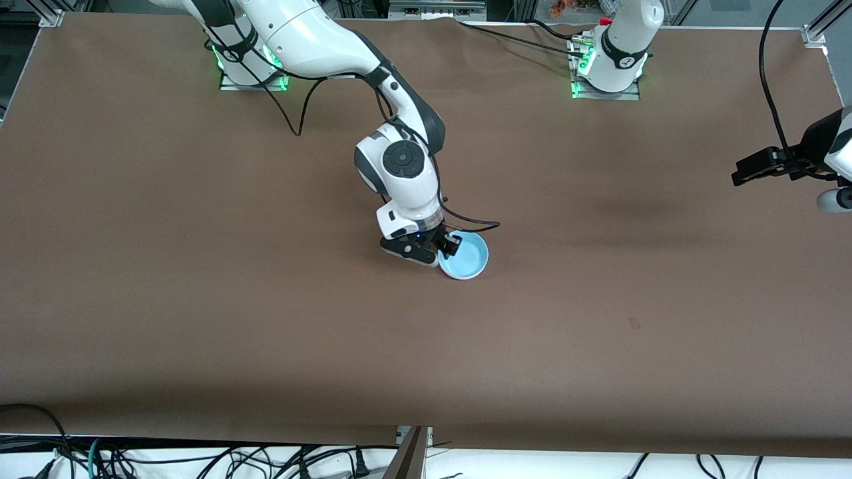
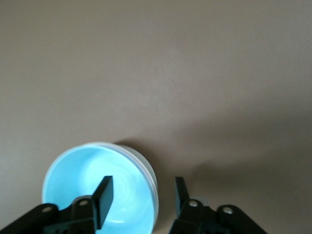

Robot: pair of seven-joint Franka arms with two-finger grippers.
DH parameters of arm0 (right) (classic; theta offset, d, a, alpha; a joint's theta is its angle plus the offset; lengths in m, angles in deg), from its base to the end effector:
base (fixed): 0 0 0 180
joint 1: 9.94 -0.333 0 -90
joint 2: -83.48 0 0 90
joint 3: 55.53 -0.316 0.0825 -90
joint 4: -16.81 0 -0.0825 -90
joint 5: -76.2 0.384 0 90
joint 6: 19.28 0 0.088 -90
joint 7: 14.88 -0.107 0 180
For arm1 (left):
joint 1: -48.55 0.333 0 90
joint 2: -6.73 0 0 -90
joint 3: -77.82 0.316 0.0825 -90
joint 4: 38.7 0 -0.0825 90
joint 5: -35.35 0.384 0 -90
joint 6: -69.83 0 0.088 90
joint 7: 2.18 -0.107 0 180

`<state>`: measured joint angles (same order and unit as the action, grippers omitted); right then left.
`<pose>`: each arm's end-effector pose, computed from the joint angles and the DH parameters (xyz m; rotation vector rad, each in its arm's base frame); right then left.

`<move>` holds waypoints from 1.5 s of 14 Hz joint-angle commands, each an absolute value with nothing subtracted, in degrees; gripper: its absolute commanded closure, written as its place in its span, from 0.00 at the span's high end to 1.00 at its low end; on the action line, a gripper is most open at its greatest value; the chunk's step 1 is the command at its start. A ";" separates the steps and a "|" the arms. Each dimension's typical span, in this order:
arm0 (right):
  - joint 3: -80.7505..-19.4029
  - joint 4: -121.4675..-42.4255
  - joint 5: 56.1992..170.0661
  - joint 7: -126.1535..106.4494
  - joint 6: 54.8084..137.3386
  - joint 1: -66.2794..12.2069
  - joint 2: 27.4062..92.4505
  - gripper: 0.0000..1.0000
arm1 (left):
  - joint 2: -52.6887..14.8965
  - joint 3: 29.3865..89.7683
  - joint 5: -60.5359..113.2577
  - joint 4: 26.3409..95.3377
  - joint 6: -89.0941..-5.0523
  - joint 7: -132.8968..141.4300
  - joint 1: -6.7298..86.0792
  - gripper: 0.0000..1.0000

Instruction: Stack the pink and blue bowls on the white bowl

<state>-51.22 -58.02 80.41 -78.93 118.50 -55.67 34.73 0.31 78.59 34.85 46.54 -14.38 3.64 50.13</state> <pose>0.5663 0.5206 0.2547 -2.8710 0.5977 -0.2200 0.5765 0.0222 0.5916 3.1237 0.2226 -0.2041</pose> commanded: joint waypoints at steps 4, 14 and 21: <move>-52.36 -48.51 82.34 -70.89 95.55 -47.75 41.37 0.63 | 0.22 78.52 35.26 46.12 -14.29 2.30 50.39 1.00; -47.03 -47.87 87.01 -36.88 65.37 -27.08 59.21 0.98 | 0.22 78.52 35.26 46.12 -14.29 2.30 50.39 1.00; -35.23 -64.11 86.05 -27.47 66.84 -27.16 72.40 0.98 | 0.13 78.52 35.26 46.12 -14.29 2.47 49.87 1.00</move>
<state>-37.17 -56.25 86.78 -30.07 64.81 -26.34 67.12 0.27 78.57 34.85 46.54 -14.38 3.63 50.09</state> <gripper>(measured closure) 0.013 0.000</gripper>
